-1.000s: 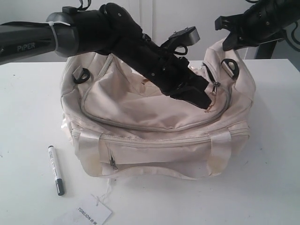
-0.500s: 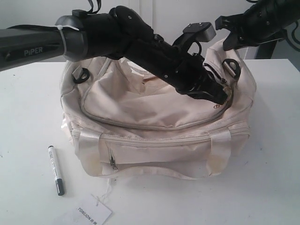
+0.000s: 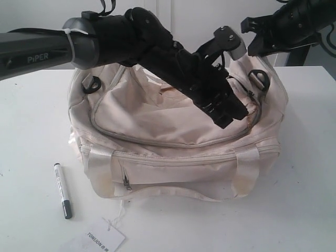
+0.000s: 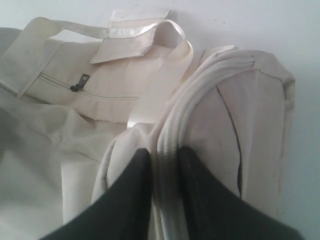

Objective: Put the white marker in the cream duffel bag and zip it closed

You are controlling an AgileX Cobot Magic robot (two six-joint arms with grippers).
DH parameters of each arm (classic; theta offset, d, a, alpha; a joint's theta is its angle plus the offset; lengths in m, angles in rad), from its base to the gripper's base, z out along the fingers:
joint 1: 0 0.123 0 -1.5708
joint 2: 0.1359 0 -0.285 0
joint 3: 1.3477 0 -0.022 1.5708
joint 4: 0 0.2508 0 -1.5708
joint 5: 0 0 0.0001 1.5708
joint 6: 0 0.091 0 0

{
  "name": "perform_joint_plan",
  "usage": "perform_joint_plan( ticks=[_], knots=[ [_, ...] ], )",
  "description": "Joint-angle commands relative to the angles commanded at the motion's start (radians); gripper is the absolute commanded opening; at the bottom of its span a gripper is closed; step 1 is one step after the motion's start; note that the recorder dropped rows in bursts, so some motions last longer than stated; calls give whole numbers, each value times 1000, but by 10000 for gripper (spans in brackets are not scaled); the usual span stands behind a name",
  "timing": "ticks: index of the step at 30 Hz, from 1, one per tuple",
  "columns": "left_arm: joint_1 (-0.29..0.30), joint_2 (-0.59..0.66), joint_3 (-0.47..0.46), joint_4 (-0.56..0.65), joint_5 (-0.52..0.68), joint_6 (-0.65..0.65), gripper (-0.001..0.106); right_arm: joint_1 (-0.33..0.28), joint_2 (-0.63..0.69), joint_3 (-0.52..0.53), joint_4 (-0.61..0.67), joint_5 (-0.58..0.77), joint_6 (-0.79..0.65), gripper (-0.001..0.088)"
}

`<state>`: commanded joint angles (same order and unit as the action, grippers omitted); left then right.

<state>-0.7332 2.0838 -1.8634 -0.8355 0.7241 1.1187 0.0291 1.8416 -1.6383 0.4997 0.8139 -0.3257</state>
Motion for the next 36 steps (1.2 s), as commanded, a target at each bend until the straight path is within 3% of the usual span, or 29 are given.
perform_joint_plan(
  ticks=[9,16,22,36],
  knots=[
    [0,0,0,0,-51,39,0,0,0,-69,0,145,0,423],
    [0,0,0,0,-51,94,0,21,0,-106,4,256,-42,430],
    [0,0,0,0,-51,114,0,80,0,-104,-61,268,-79,517],
    [0,0,0,0,-81,115,0,80,64,-104,-48,312,-52,524]
  ],
)
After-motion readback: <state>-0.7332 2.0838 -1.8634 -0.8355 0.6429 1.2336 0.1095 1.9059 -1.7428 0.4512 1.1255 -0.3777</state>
